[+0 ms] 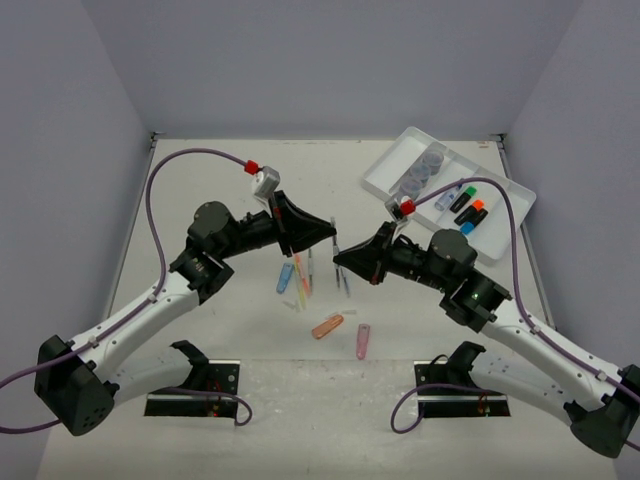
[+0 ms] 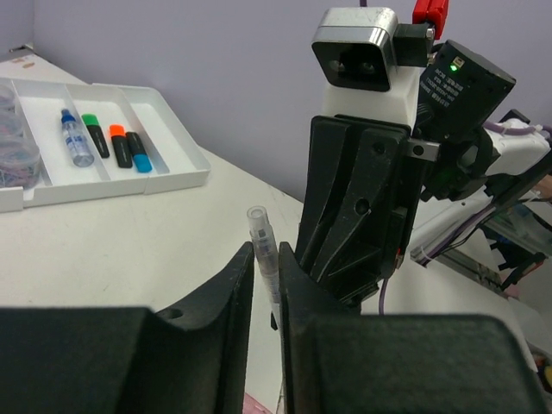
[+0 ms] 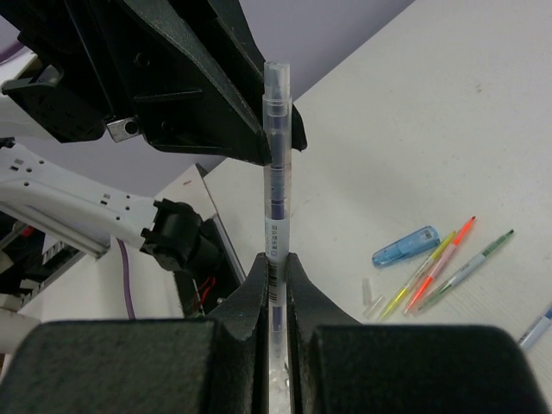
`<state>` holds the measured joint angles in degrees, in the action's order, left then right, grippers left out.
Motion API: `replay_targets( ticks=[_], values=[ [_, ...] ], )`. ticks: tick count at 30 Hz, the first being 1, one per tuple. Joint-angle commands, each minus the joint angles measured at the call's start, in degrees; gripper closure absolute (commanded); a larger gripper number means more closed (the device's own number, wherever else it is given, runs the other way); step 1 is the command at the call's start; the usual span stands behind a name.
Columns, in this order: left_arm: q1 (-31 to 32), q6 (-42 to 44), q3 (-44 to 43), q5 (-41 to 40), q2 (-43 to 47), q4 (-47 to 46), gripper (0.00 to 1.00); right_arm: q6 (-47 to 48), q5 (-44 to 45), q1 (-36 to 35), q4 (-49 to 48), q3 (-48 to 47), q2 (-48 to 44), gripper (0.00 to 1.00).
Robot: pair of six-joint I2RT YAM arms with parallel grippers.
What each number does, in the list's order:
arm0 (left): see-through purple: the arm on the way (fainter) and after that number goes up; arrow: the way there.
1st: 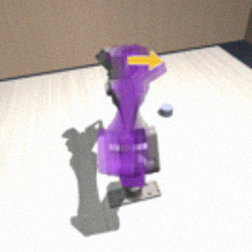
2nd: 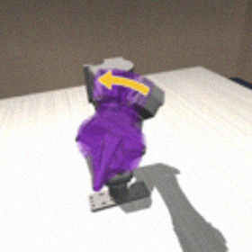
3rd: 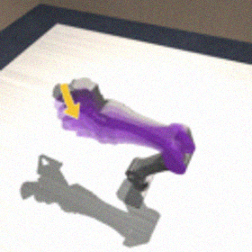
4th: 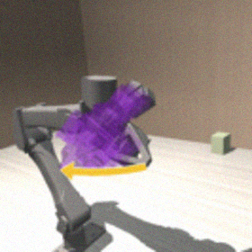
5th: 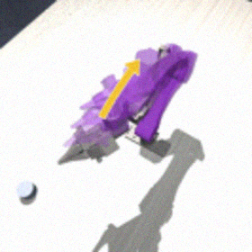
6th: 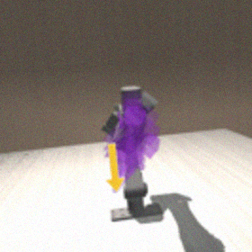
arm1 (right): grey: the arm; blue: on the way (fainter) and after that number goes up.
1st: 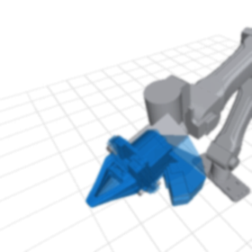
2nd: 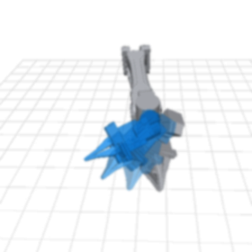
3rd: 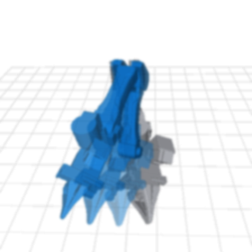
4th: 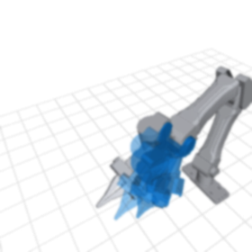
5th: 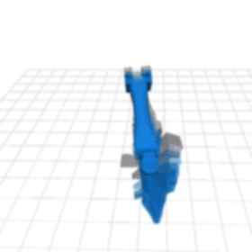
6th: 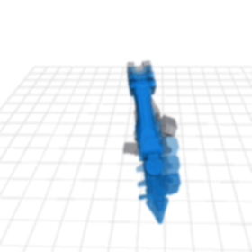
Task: Sort the stationery into containers
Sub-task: Close the pen cap on the pen.
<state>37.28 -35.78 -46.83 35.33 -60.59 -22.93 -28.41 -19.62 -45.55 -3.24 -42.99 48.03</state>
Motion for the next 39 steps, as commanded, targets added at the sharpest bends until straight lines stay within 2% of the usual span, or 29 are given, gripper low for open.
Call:
replay_targets(
  ticks=[1, 12, 16, 17, 19, 20, 21, 23, 26, 28, 29, 30, 32, 33, 35, 36, 39],
  values=[
    [0.3, 3.19, -1.07, 0.98, 0.21, 3.56, 0.79, 1.51, -4.1, 0.02, -4.32, -4.47, 0.2, 1.0],
    [0.43, 1.34, -0.48, 5.31, 0.73, -0.24, 0.78, 1.0, -3.35, 0.1, -4.31, -5.07, 1.11, 1.0],
    [0.67, 0.89, 0.47, 7.05, 0.81, -2.11, 1.0, 0.67, -4.41, 0.03, -4.78, -6.16, 1.97, 1.0],
    [0.62, 0.89, 0.63, 7.1, 1.08, -2.38, 1.0, 0.77, -5.11, 0.09, -5.16, -6.21, 2.24, 1.0],
    [0.67, 1.05, 0.66, 7.21, 1.51, -2.76, 1.0, 0.97, -7.82, 0.11, -6.41, -5.9, 3.15, 0.94],
    [0.62, 1.21, 0.61, 7.42, 1.88, -3.02, 1.0, 1.12, -9.3, 0.11, -6.99, -5.74, 3.62, 0.86],
    [0.67, 1.38, 0.6, 7.47, 2.3, -3.22, 1.0, 1.16, -9.64, 0.11, -7.4, -5.71, 4.14, 0.85],
    [0.69, 1.89, 0.78, 8.44, 3.71, -4.45, 1.0, 0.51, -12.87, -0.01, -9.13, -5.03, 5.55, 0.73],
    [0.77, 1.87, 1.28, 8.38, 5.64, -6.18, 1.0, -0.48, -13.93, -0.07, -12.2, -4.22, 6.52, 0.67],
    [0.74, 1.81, 1.39, 7.77, 6.67, -6.55, 1.0, -0.68, -14.54, -0.16, -12.58, -4.48, 7.6, 0.76],
    [0.78, 1.82, 1.34, 7.15, 7.03, -6.24, 1.0, -0.73, -14.75, -0.16, -12.67, -4.75, 7.79, 0.87],
    [0.78, 1.86, 1.26, 6.77, 7.24, -5.99, 1.0, -0.73, -14.88, -0.2, -12.71, -4.96, 8.0, 0.93],
    [0.72, 2.87, 0.25, 5.76, 6.96, -3.11, 1.0, -0.4, -14.75, -0.36, -12.44, -5.0, 7.76, 0.98],
    [0.7, 3.55, -0.36, 5.01, 6.76, -1.25, 0.98, -0.15, -14.64, -0.41, -12.26, -5.0, 7.54, 1.0],
    [0.77, 4.98, -1.45, 2.7, 6.29, 2.22, 0.74, 1.0, -14.37, -0.35, -11.65, -4.93, 6.8, 1.0],
    [0.78, 5.38, -1.78, 1.86, 6.09, 3.21, 0.66, 1.45, -14.21, -0.38, -11.32, -4.91, 6.54, 1.0],
    [0.69, 5.9, -2.71, -0.19, 5.8, 5.02, 0.55, 3.32, -13.61, -0.36, -8.76, -5.03, 6.17, 1.0]
  ],
)
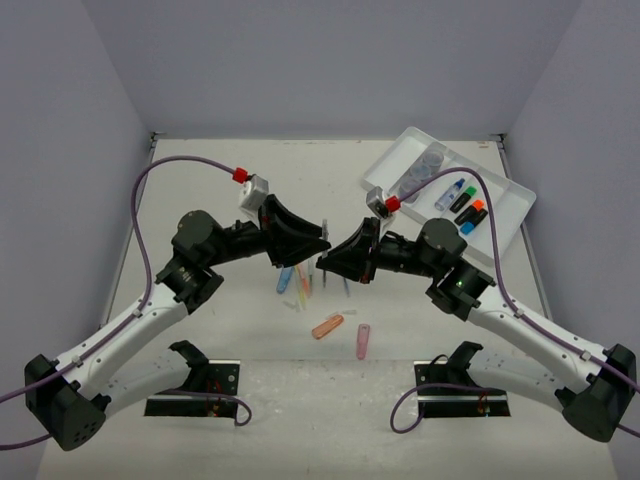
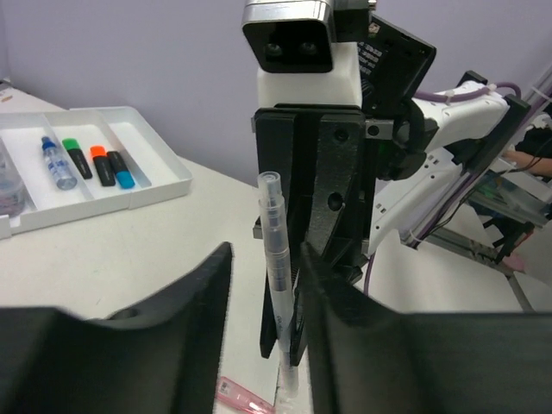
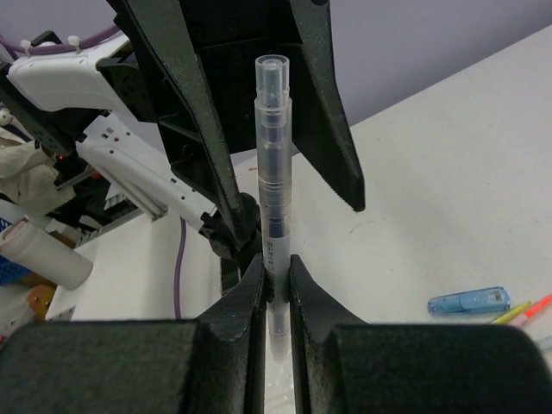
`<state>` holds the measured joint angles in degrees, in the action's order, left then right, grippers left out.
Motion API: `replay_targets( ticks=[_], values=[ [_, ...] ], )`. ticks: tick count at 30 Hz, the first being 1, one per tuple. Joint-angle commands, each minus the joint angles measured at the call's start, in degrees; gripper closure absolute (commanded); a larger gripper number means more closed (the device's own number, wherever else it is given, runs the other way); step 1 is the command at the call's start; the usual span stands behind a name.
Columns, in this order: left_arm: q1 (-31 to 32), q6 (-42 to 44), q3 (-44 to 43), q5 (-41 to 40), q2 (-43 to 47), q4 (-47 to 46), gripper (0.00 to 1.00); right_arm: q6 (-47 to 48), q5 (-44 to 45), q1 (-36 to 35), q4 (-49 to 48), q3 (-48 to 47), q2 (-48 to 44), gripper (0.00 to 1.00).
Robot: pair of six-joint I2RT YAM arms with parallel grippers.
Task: Sort the stationery into containers
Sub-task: Close the pen cap on the pen.
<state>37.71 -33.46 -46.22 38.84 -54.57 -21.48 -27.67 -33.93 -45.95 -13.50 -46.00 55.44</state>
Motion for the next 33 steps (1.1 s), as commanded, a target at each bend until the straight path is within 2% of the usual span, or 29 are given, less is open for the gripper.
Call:
replay_targets(
  ticks=[1, 6, 12, 17, 22, 24, 33],
  values=[
    [0.25, 3.73, -4.04, -4.07, -0.26, 3.94, 0.54, 3.15, 1.02, -0.01, 2.86, -2.07, -1.14, 1.0],
    [0.25, 5.26, -7.74, -5.68, -0.9, 6.94, 0.51, 4.26, 1.31, -0.02, 4.64, -1.45, -1.12, 1.0],
    [0.34, 5.58, -11.59, -5.82, -2.77, 8.65, 0.54, 4.92, 0.82, -0.11, 5.86, -1.75, -0.77, 1.0],
    [0.34, 5.25, -11.79, -4.65, -3.7, 8.47, 0.71, 5.17, 1.35, -0.11, 6.23, -2.19, -1.3, 1.0],
    [0.25, 4.76, -11.27, -2.5, -3.79, 8.04, 0.73, 5.43, 2.29, -0.11, 7.09, -3.04, -1.65, 1.0],
    [0.27, 4.44, -10.74, -1.78, -3.7, 7.75, 0.81, 5.54, 2.68, -0.11, 7.44, -3.43, -1.74, 1.0],
    [0.34, 3.26, -8.78, 0.47, -3.56, 5.85, 0.98, 6.59, 4.65, -0.06, 10.22, -6.86, -1.61, 1.0]
  ],
)
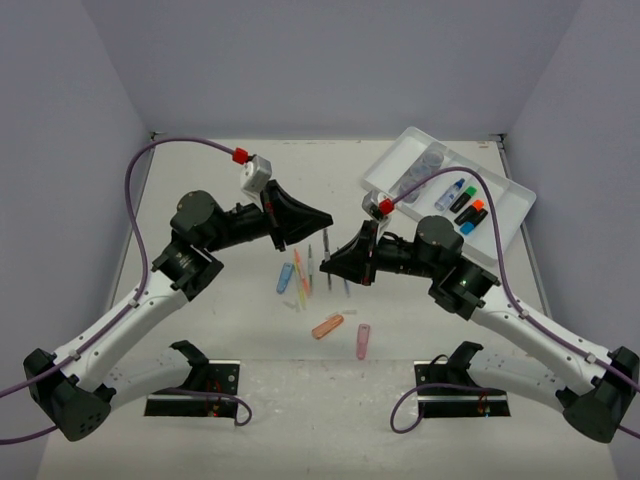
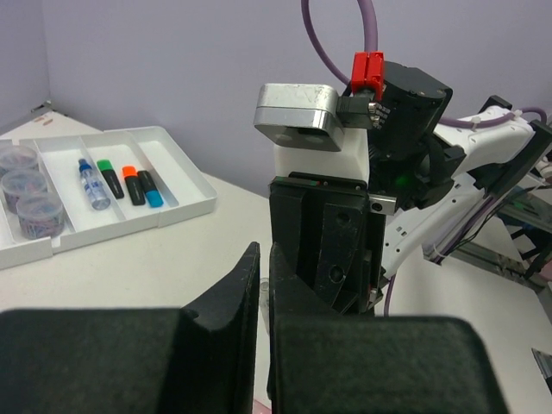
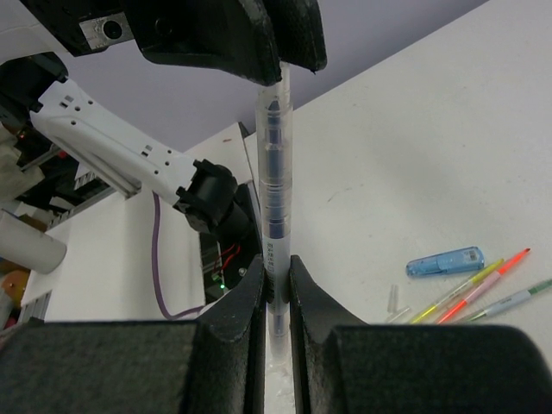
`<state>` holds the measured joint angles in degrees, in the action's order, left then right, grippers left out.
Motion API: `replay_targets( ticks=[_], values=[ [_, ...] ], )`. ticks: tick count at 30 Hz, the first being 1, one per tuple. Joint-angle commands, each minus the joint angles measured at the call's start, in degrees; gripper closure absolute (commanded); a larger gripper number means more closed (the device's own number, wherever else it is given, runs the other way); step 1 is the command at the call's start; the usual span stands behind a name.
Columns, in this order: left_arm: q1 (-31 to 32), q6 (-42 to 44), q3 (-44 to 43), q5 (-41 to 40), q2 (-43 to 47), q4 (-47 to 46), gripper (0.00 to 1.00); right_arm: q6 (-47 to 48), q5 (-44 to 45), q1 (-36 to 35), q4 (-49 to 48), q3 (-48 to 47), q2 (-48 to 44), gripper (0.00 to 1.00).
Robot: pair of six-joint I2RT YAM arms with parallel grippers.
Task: Sort the stationery into containers
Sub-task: Close the pen cap on the pen.
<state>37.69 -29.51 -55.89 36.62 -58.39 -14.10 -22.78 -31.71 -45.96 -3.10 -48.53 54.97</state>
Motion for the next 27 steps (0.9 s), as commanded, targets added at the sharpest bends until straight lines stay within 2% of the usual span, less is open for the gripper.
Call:
replay_targets(
  ticks=[1, 27],
  values=[
    [0.38, -0.56, 1.1, 2.82, 0.23, -1.63, 1.0, 1.92, 2.59, -0.07, 0.11, -4.88, -1.07, 1.0],
    [1.37, -2.61, 10.07, 1.67, 2.39, -3.5, 1.0, 4.76, 2.47, -0.09, 2.73, -21.17, 3.67, 1.0]
  ],
)
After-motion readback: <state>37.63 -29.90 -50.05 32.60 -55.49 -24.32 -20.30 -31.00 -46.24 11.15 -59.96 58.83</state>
